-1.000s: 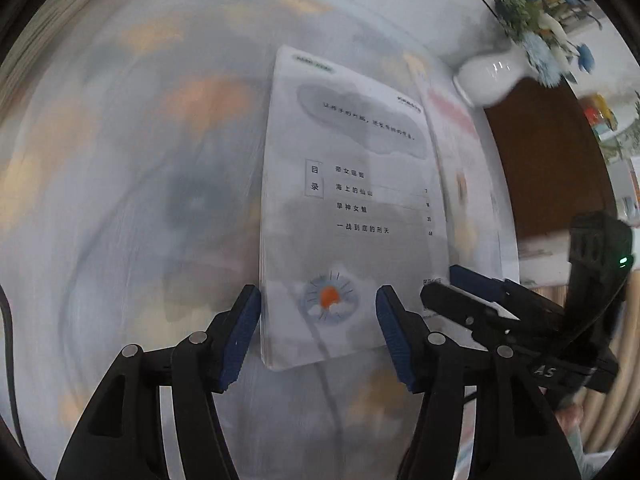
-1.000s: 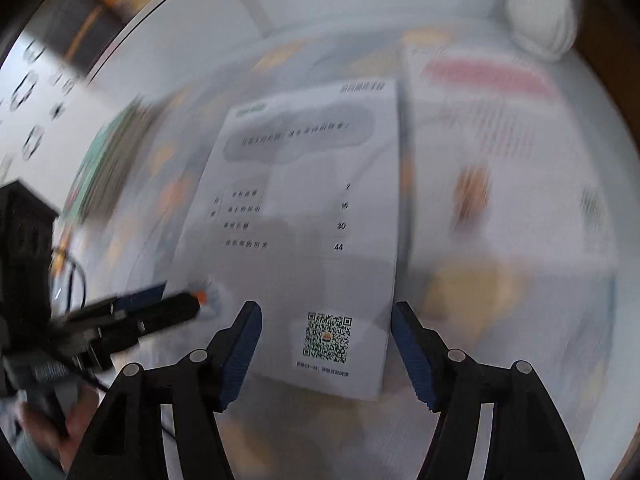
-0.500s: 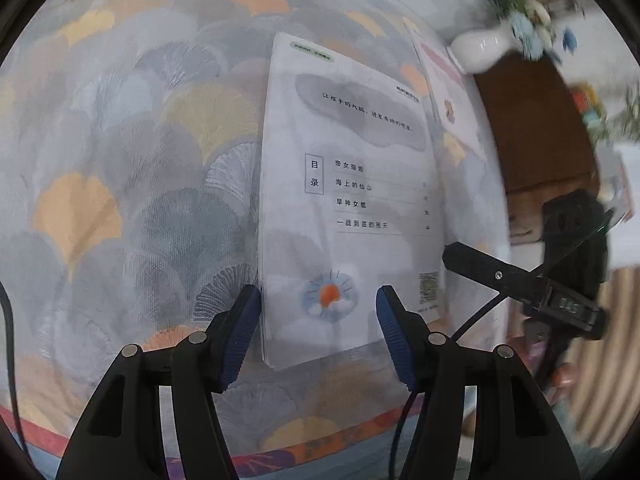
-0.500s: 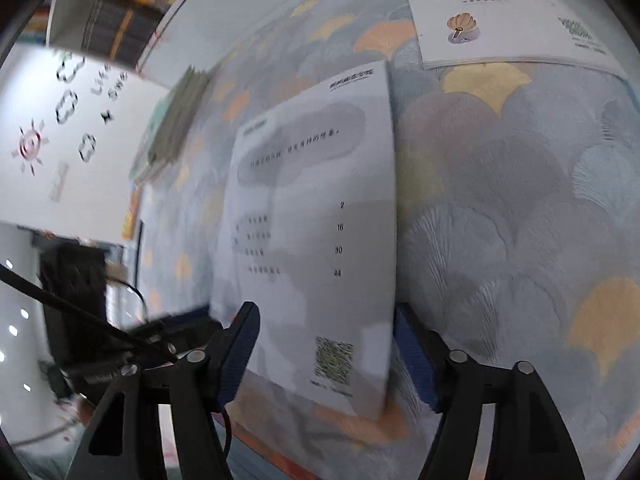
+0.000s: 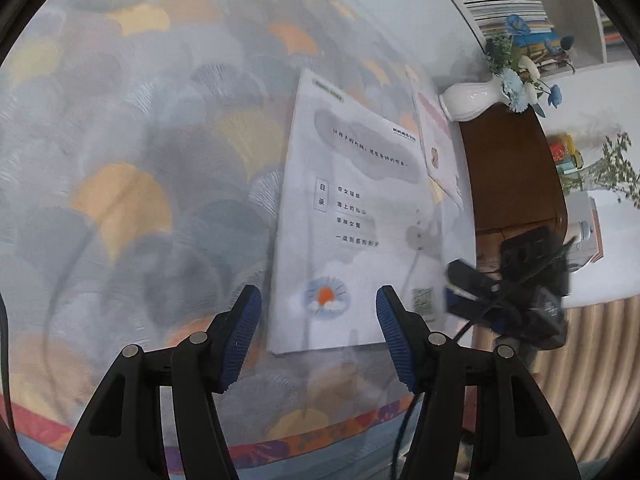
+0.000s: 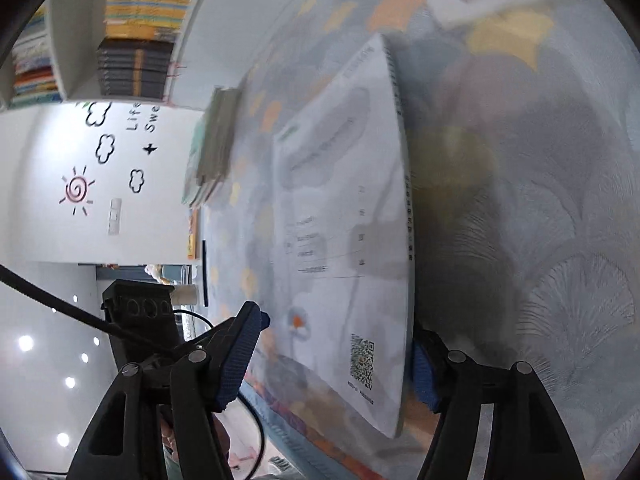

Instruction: Organize books

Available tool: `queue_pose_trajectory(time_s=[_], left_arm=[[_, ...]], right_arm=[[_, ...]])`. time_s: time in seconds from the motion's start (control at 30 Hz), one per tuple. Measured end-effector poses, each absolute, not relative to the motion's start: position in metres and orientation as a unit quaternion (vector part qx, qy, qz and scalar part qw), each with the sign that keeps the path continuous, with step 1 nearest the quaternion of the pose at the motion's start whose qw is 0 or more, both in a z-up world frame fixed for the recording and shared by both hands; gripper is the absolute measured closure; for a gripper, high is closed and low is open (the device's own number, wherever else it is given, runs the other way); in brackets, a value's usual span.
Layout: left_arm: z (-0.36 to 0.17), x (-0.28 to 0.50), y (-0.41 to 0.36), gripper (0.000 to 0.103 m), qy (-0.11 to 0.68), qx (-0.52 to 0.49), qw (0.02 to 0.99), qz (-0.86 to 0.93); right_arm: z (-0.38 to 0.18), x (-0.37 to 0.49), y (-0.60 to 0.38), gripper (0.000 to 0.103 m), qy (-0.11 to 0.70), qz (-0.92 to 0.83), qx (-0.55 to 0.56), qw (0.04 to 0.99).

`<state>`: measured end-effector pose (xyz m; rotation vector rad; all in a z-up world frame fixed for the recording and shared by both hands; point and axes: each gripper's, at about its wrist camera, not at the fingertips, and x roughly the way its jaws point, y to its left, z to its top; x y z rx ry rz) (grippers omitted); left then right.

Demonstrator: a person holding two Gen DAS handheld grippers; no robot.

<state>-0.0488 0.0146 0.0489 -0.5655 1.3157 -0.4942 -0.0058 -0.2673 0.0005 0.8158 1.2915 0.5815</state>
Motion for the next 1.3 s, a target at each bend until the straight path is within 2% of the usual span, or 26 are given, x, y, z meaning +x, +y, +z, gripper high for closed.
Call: queue_pose_trajectory(time_s=[0.13, 0.27, 0.37, 0.5, 0.67, 0.87, 0.97, 1.03, 1.07, 1.13, 1.2, 1.3], left_arm=[[0.061, -0.049, 0.029, 0.047, 0.578, -0.267, 0.739, -0.219], [0.079, -0.059, 0.066, 0.047, 0.55, -0.278, 0.763, -0.193], [0.102, -0.073, 0.115, 0.047, 0.514, -0.303, 0.788, -0.153], [0.124, -0.091, 0.177, 0.047, 0.478, -0.33, 0.809, -0.085], [0.134, -0.103, 0.225, 0.047, 0.468, -0.322, 0.822, -0.024], [0.126, -0.093, 0.252, 0.047, 0.484, -0.31, 0.818, -0.009], [0.149, -0.085, 0.271, 0.047, 0.474, -0.292, 0.831, -0.019], [0.189, -0.073, 0.294, 0.046, 0.438, -0.277, 0.855, -0.034], [0.206, -0.067, 0.3, 0.044, 0.424, -0.262, 0.866, -0.04], [0.227, -0.053, 0.305, 0.023, 0.406, -0.236, 0.881, -0.053], [0.229, -0.032, 0.3, 0.021, 0.407, -0.214, 0.885, -0.067], [0.192, 0.001, 0.269, 0.023, 0.441, -0.237, 0.857, -0.123]], right_arm=[[0.034, 0.003, -0.244, 0.036, 0.561, 0.274, 0.289, 0.726], [0.081, 0.005, -0.209, 0.036, 0.539, 0.289, 0.166, 0.773], [0.125, -0.007, -0.164, 0.036, 0.499, 0.31, 0.063, 0.807], [0.154, -0.007, -0.104, 0.036, 0.464, 0.352, 0.016, 0.813], [0.145, 0.012, -0.023, 0.036, 0.476, 0.417, 0.026, 0.774], [0.12, -0.012, 0.033, 0.036, 0.494, 0.426, -0.041, 0.756], [0.106, -0.01, 0.014, 0.036, 0.527, 0.401, -0.032, 0.749], [0.099, 0.0, 0.002, 0.036, 0.538, 0.375, -0.024, 0.755], [0.098, 0.007, -0.009, 0.036, 0.541, 0.358, -0.013, 0.761], [0.094, 0.019, -0.031, 0.036, 0.547, 0.329, 0.015, 0.77], [0.082, 0.036, -0.055, 0.036, 0.562, 0.288, 0.066, 0.772], [0.056, 0.052, -0.086, 0.036, 0.597, 0.226, 0.155, 0.754]])
